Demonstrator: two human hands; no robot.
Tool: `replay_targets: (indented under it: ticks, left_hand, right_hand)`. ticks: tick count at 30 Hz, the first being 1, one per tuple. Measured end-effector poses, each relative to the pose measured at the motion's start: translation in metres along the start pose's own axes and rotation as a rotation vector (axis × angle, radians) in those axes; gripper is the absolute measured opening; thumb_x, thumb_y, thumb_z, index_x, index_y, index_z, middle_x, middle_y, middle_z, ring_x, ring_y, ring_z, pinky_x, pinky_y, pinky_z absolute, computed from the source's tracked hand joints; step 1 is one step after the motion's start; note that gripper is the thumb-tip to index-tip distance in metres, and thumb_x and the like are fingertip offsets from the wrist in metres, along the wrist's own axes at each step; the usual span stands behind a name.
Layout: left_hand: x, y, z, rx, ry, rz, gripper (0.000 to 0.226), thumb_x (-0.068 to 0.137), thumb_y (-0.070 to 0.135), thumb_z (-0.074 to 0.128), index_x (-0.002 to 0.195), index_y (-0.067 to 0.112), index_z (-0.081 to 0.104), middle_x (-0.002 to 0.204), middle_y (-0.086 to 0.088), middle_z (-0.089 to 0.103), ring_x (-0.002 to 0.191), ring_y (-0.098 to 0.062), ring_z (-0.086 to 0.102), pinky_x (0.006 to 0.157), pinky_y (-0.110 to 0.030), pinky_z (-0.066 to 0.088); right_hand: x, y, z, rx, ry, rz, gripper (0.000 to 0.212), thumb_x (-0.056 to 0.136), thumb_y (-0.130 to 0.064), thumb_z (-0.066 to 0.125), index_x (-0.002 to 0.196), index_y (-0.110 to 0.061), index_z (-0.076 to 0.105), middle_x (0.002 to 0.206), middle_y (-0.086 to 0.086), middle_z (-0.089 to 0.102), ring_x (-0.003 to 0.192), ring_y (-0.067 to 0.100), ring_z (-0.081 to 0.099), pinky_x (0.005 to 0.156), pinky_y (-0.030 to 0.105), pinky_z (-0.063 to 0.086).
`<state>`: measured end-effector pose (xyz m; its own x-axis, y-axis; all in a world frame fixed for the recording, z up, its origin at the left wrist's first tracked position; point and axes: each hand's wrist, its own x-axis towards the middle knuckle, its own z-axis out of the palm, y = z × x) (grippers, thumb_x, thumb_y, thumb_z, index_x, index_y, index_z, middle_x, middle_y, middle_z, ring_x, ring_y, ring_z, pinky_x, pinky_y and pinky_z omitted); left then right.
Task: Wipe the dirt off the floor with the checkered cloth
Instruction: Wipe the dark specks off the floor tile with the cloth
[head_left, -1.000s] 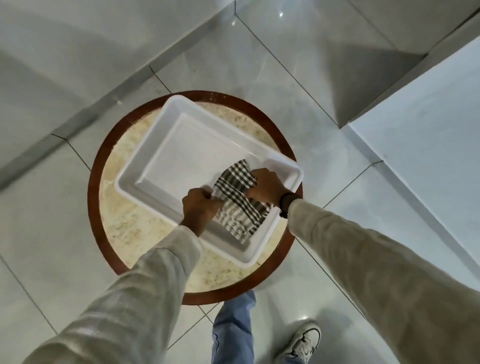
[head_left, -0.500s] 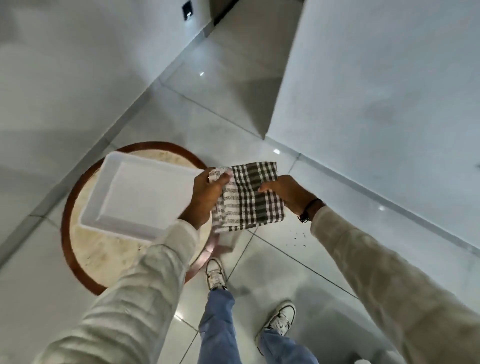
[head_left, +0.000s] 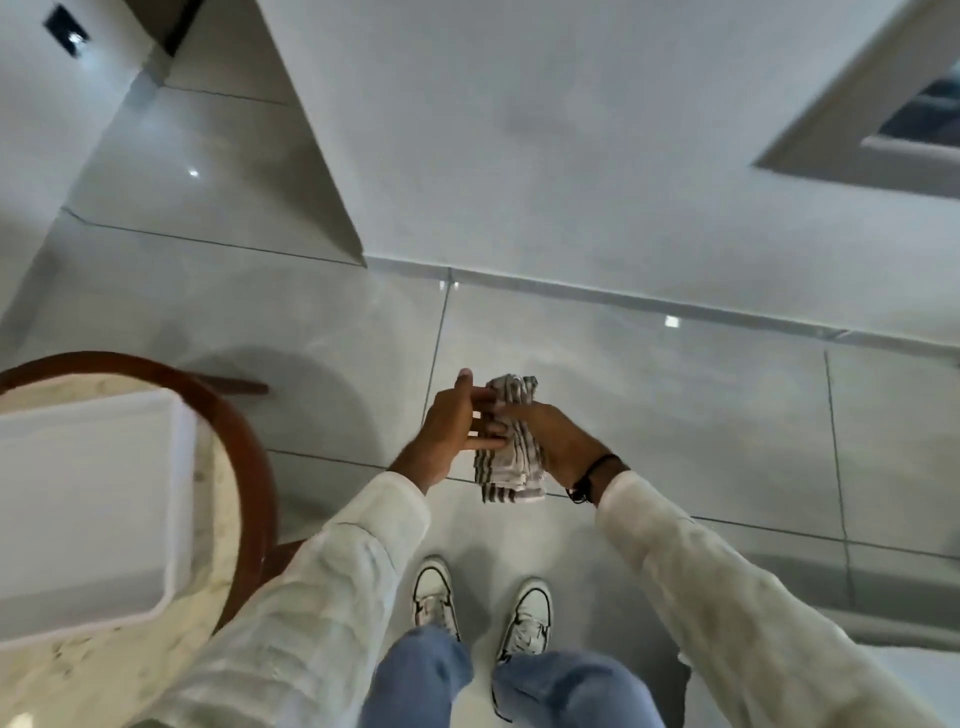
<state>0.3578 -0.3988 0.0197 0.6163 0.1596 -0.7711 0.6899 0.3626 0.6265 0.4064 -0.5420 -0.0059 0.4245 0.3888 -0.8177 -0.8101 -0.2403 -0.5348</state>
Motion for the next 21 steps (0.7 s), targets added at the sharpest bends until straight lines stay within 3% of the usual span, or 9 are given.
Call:
replay_targets:
  ticks: [2,4,6,9,12,15,17,19,21]
  left_hand:
    - [0.052,-0.037,0.003,0.069,0.017,0.029,0.048,0.112,0.039,0.036,0.113,0.004,0.07,0.095,-0.015,0.072,0.07,-0.028,0.071,0.069,-0.041,0.066]
    - [0.112,-0.085,-0.006,0.276,0.106,0.117,0.039,0.111,0.033,0.042,0.116,0.008,0.071,0.111,-0.017,0.074,0.092,-0.033,0.072,0.087,-0.045,0.06]
    - [0.176,-0.141,-0.023,0.659,0.174,0.232,0.041,0.11,0.032,0.04,0.134,0.011,0.066,0.139,-0.014,0.068,0.129,-0.034,0.063,0.11,-0.044,0.048]
    - [0.268,-0.211,-0.052,1.19,0.221,0.332,0.053,0.111,0.034,0.034,0.161,0.017,0.037,0.174,-0.003,0.029,0.161,-0.029,0.026,0.128,-0.047,0.025]
    - [0.345,-0.273,-0.075,1.465,0.278,0.433,0.061,0.11,0.031,0.033,0.167,0.015,0.021,0.179,-0.002,0.01,0.166,-0.029,0.009,0.131,-0.055,0.014]
    - [0.412,-0.324,-0.092,1.58,0.298,0.56,0.062,0.106,0.027,0.037,0.165,0.008,0.029,0.177,-0.011,0.02,0.163,-0.036,0.021,0.128,-0.062,0.024]
    - [0.45,-0.351,-0.101,1.612,0.305,0.601,0.064,0.103,0.029,0.033,0.163,0.006,0.033,0.175,-0.014,0.025,0.161,-0.038,0.028,0.126,-0.063,0.029]
    - [0.478,-0.37,-0.109,1.606,0.315,0.626,0.066,0.104,0.031,0.029,0.164,0.005,0.031,0.174,-0.015,0.026,0.16,-0.039,0.029,0.126,-0.063,0.028]
    - [0.499,-0.388,-0.119,1.569,0.373,0.668,0.065,0.104,0.03,0.029,0.165,0.005,0.027,0.175,-0.016,0.025,0.161,-0.038,0.028,0.127,-0.062,0.025]
  right_hand:
    - [0.047,0.036,-0.034,-0.026,0.123,0.009,0.035,0.098,-0.009,0.06,0.13,0.003,0.066,0.116,0.02,0.077,0.101,0.036,0.077,0.094,0.046,0.063]
    - [0.098,0.073,-0.068,-0.047,0.27,0.005,0.023,0.097,-0.008,0.059,0.114,0.001,0.072,0.118,0.023,0.075,0.103,0.038,0.073,0.104,0.053,0.058]
    - [0.155,0.116,-0.099,-0.14,0.439,-0.024,0.013,0.093,-0.019,0.06,0.093,-0.011,0.071,0.118,0.025,0.076,0.1,0.039,0.072,0.099,0.052,0.058]
    - [0.236,0.172,-0.142,-0.425,0.683,-0.033,0.036,0.1,-0.042,0.052,0.104,-0.01,0.069,0.119,0.024,0.074,0.112,0.044,0.067,0.084,0.037,0.047]
    - [0.3,0.216,-0.171,-0.663,0.824,-0.065,0.03,0.099,-0.024,0.049,0.118,-0.006,0.063,0.121,0.028,0.07,0.113,0.049,0.064,0.079,0.038,0.041]
    - [0.358,0.256,-0.182,-0.854,0.821,-0.087,0.036,0.096,-0.012,0.048,0.13,-0.007,0.057,0.127,0.027,0.068,0.115,0.049,0.064,0.085,0.044,0.049]
    - [0.391,0.281,-0.18,-0.993,0.767,-0.127,0.04,0.101,-0.029,0.05,0.136,-0.012,0.053,0.138,0.019,0.063,0.119,0.045,0.064,0.092,0.046,0.052]
    - [0.413,0.302,-0.181,-1.096,0.73,-0.211,0.057,0.099,-0.05,0.053,0.142,-0.014,0.049,0.151,0.012,0.055,0.128,0.041,0.061,0.094,0.048,0.053]
    - [0.433,0.317,-0.186,-1.105,0.792,-0.321,0.068,0.1,-0.053,0.045,0.154,-0.012,0.04,0.166,0.011,0.042,0.148,0.036,0.046,0.108,0.051,0.05]
